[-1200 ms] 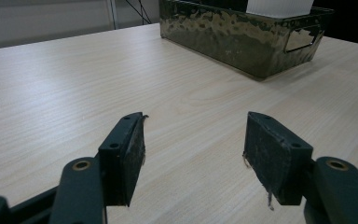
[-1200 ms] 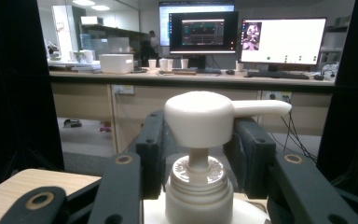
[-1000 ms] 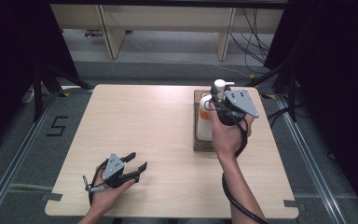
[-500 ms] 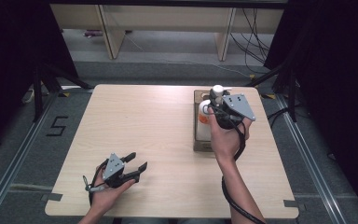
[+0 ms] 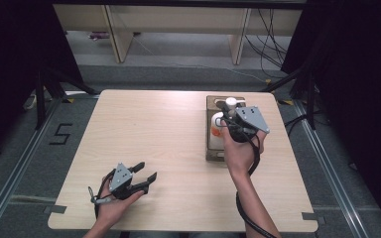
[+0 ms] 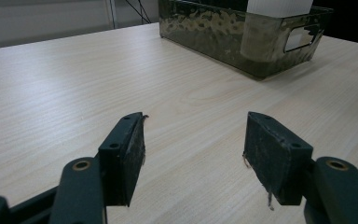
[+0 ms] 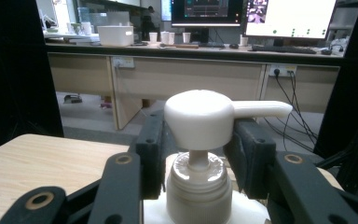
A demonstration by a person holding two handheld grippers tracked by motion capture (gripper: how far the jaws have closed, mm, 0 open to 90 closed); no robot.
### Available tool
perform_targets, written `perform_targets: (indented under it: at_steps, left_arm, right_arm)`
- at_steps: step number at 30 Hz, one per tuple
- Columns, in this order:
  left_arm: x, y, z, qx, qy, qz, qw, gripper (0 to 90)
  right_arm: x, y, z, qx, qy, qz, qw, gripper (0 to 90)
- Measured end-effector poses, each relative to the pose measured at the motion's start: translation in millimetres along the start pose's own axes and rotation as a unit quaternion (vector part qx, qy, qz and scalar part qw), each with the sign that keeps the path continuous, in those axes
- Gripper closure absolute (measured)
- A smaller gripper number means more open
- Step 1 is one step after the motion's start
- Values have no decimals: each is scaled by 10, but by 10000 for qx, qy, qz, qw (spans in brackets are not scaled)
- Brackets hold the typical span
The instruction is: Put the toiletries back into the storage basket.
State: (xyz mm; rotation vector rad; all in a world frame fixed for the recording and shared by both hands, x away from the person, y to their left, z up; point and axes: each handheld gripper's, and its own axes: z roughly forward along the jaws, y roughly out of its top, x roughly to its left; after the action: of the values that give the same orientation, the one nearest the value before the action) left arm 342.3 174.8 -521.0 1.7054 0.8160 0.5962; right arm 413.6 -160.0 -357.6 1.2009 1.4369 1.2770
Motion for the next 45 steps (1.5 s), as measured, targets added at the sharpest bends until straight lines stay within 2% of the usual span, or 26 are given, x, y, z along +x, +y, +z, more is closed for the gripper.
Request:
perform_targets:
  at_steps: [8, 9, 13, 15, 23, 26, 28, 31, 32, 38, 39, 41, 42, 45]
  left_arm:
    - [-1, 1, -1, 27, -7, -12, 10000, 376]
    - [-2, 1, 0, 21, -5, -15, 10000, 376]
    - [-1, 1, 0, 19, -3, -12, 10000, 376]
    - [-2, 1, 1, 21, -5, -24, 10000, 376]
    - [-8, 1, 3, 19, -10, -18, 10000, 376]
    - [-8, 2, 4, 20, -10, 2, 10000, 376]
    - [-13, -3, 13, -13, -43, -48, 10000, 376]
    - [-14, -2, 15, -3, -43, -54, 10000, 376]
    - [-14, -2, 15, -4, -42, -49, 10000, 376]
    - [-13, -2, 11, -7, -33, -53, 10000, 376]
    - [-12, -3, 14, -19, -47, -52, 10000, 376]
    - [-11, 1, 6, 13, -17, -15, 10000, 376]
    - [-11, 1, 4, 16, -14, -21, 10000, 376]
    - [-10, 1, 4, 12, -10, -15, 10000, 376]
  right_arm:
    - [-7, -72, 3, 71, 13, -84, 9999, 602]
    - [-2, -83, -3, 98, 7, -26, 9999, 602]
    - [-5, -102, -5, 113, -16, -70, 9999, 602]
    - [7, -106, -10, 110, -5, 16, 9999, 602]
    - [-17, -107, -32, 146, 27, -120, 9998, 599]
    - [-18, -117, -46, 146, -13, -97, 9998, 598]
    - [-38, -129, -69, 127, -27, -187, 9997, 596]
    - [-41, -138, -75, 72, -37, -212, 9997, 593]
    - [-30, -139, -89, 123, -56, -151, 9998, 590]
    - [-21, -151, -97, 144, -33, -243, 9996, 550]
    - [-5, -157, -106, 221, -25, -79, 9997, 542]
    - [-34, -172, -104, 231, 29, -202, 9995, 503]
    - [-25, -182, -99, 256, 70, -83, 9996, 488]
    - [-29, -193, -122, 280, 70, -52, 9996, 452]
